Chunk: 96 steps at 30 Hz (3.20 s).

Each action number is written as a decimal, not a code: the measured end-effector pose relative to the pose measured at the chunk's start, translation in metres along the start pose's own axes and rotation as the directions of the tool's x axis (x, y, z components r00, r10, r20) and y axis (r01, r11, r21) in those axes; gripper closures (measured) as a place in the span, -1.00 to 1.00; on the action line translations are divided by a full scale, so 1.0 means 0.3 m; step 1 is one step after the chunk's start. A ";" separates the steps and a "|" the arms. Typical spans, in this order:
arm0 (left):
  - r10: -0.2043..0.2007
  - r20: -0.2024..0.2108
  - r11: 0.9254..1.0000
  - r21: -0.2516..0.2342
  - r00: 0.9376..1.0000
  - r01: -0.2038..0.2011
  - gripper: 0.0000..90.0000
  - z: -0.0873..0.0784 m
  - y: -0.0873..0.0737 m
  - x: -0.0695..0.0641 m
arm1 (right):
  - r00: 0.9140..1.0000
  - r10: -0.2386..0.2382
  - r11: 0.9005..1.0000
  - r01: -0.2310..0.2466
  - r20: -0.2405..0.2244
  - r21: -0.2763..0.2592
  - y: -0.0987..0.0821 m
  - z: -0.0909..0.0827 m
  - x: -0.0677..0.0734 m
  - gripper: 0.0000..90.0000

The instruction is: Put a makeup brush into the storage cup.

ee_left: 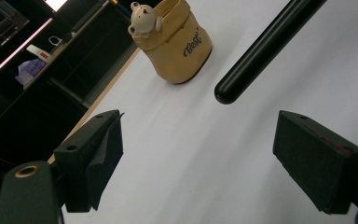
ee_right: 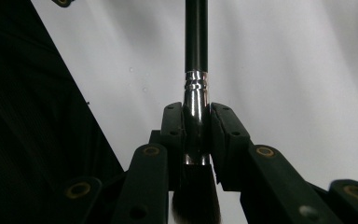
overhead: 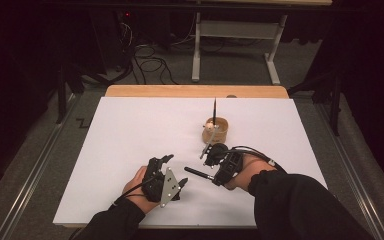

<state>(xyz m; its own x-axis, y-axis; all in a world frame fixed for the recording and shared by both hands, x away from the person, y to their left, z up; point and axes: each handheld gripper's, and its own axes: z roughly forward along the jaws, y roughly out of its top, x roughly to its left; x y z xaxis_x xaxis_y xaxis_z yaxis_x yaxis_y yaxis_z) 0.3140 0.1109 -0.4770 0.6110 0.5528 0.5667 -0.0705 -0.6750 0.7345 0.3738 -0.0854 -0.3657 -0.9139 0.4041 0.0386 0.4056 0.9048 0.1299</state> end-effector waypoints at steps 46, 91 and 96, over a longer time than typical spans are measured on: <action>0.157 -0.011 0.988 0.003 0.988 -0.157 0.19 -0.008 0.000 -0.040 | 0.999 -0.045 0.995 0.047 -0.027 0.083 0.100 0.011 0.037 0.72; 0.243 -0.012 0.970 0.000 0.970 -0.243 0.62 -0.009 -0.003 -0.062 | 0.999 -0.042 0.994 0.045 -0.031 0.102 0.115 0.027 0.033 0.72; 0.250 -0.013 0.968 0.002 0.968 -0.250 0.64 -0.007 -0.003 -0.065 | 0.999 -0.043 0.994 0.046 -0.027 0.101 0.115 0.025 0.032 0.72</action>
<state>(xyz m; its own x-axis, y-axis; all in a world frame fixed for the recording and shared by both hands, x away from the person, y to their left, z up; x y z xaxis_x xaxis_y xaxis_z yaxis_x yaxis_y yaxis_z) 0.3006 0.1018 -0.4880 0.5635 0.3733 0.7370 -0.2191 -0.7926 0.5690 0.3790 -0.0492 -0.3682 -0.9307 0.3609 0.0595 0.3630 0.9313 0.0303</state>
